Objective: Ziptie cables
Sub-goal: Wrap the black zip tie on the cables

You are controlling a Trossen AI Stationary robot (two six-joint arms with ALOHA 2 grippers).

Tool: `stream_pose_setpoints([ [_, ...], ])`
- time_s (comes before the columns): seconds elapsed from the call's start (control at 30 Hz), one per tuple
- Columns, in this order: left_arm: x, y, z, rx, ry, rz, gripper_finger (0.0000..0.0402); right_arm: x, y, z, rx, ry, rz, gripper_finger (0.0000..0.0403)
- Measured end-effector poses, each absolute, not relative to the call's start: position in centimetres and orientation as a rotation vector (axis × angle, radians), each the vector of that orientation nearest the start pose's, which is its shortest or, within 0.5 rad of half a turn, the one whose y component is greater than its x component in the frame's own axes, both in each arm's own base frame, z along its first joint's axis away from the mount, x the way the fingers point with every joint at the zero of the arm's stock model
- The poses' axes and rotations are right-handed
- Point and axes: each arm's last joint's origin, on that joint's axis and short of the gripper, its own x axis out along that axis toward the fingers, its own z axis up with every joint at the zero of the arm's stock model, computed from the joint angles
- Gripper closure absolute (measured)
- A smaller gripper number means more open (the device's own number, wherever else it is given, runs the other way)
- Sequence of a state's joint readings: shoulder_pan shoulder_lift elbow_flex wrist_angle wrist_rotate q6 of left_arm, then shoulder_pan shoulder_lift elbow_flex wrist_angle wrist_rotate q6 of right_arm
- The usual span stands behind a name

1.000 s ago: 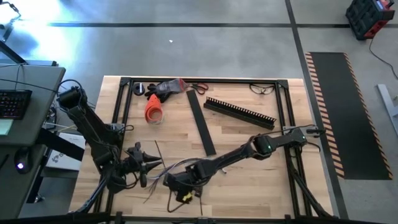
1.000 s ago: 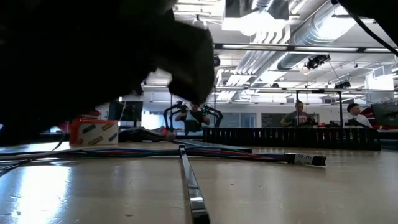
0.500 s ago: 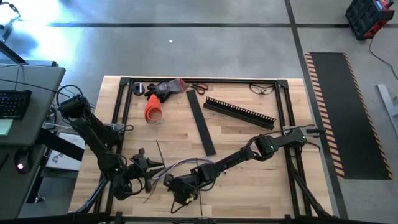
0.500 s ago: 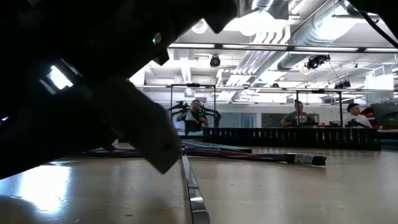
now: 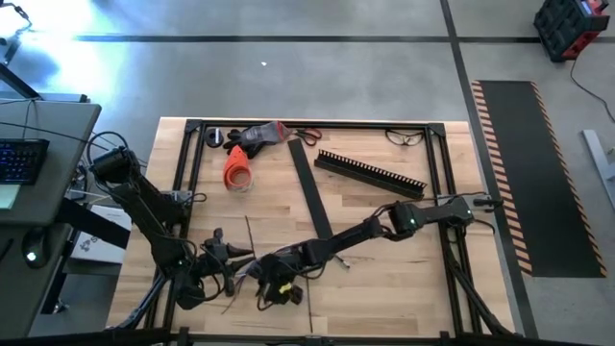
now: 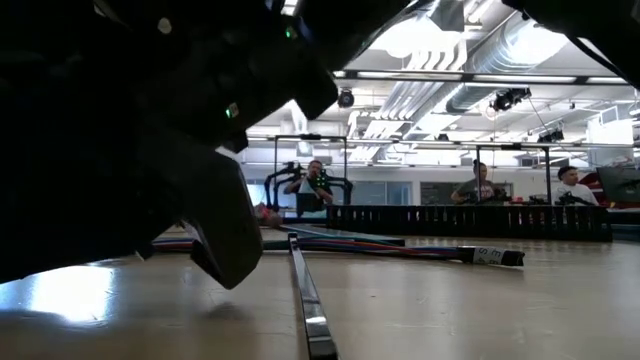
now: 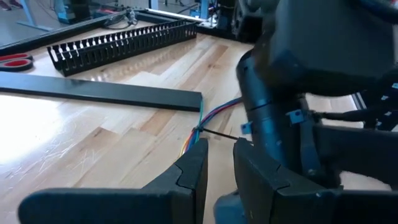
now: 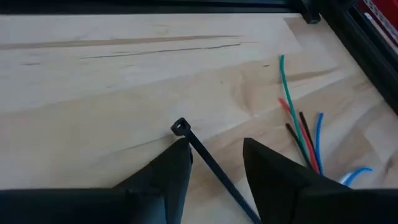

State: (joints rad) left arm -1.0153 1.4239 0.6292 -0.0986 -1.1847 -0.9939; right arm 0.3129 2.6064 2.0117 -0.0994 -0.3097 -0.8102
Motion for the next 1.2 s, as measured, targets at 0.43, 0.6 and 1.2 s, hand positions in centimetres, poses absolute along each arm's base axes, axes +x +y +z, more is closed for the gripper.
stream_pose_setpoints([
  [0.43,15.2,-19.4,17.1,-0.179,0.252,0.339,0.0344,52.7,18.6,8.0,-0.654,0.441,0.852,0.0397],
  [0.6,15.4,-19.7,17.4,-0.160,0.244,0.318,0.0344,52.7,18.9,8.1,-0.549,0.480,0.777,0.0401],
  [1.2,12.3,-21.6,18.0,-0.138,0.135,0.261,0.0344,52.3,19.4,12.7,-0.381,0.528,0.608,0.0403],
])
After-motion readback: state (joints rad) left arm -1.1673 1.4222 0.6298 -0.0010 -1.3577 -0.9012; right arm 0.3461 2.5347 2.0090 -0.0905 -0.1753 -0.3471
